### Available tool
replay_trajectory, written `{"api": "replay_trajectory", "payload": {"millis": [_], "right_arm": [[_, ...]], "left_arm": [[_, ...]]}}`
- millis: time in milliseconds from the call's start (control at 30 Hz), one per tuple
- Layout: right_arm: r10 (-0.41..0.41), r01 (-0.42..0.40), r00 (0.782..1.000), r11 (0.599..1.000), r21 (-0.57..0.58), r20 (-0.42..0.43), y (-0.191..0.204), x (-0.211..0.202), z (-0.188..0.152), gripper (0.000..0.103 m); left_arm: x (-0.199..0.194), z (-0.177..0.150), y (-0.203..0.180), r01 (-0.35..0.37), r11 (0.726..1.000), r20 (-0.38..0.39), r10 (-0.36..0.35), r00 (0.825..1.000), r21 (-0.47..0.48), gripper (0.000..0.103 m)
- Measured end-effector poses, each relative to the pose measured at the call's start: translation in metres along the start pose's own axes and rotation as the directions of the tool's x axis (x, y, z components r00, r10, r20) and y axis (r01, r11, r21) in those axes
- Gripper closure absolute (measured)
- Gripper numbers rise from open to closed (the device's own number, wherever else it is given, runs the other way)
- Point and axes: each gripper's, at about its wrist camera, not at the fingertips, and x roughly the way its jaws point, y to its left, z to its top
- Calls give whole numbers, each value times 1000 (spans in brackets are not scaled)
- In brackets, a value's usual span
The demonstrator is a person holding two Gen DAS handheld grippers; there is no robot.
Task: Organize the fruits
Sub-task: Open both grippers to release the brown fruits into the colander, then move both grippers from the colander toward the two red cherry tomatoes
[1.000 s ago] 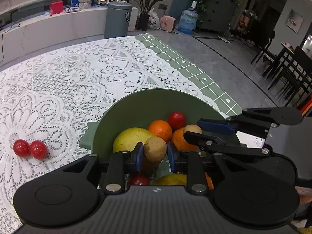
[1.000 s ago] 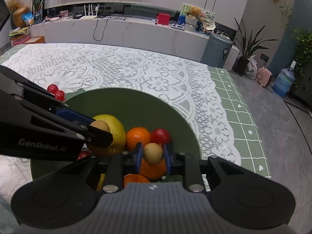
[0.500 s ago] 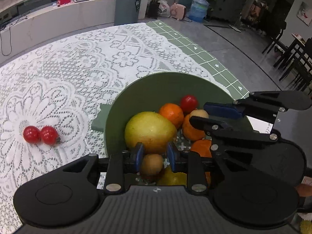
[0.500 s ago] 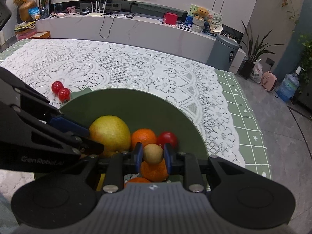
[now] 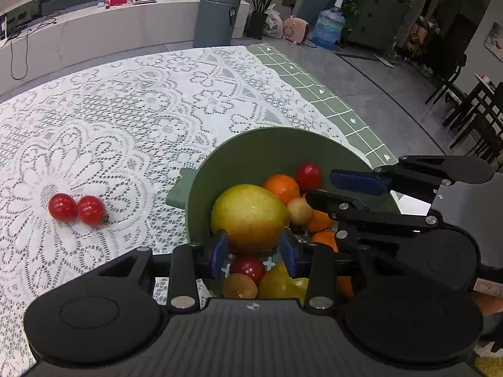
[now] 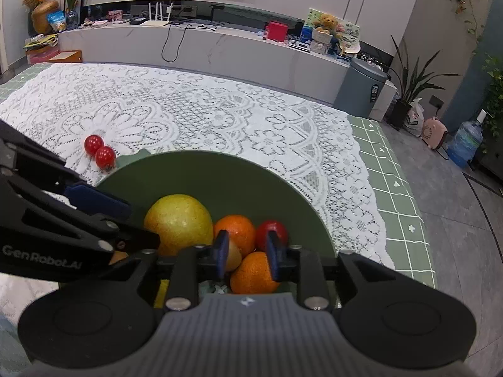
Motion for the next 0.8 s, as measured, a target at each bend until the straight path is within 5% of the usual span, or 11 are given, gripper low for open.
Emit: {"api": "replay_trajectory", "payload": {"millis": [233,433,800], "right_arm": [[-11,9,999,999,41,31,-1,-17,2,62],[-14,5,998,990,142,68,1,-34,2,38],[-40,-10,984,960,279,175,33,-62,8,23]], "left_arm": [[-21,0,-3,-7,1000,45,7,999,3,46],[-44,-2,2,-10,1000,102,10,995,-8,39],[-85,-14,28,-55,996,214,69,974,-72,35]]}}
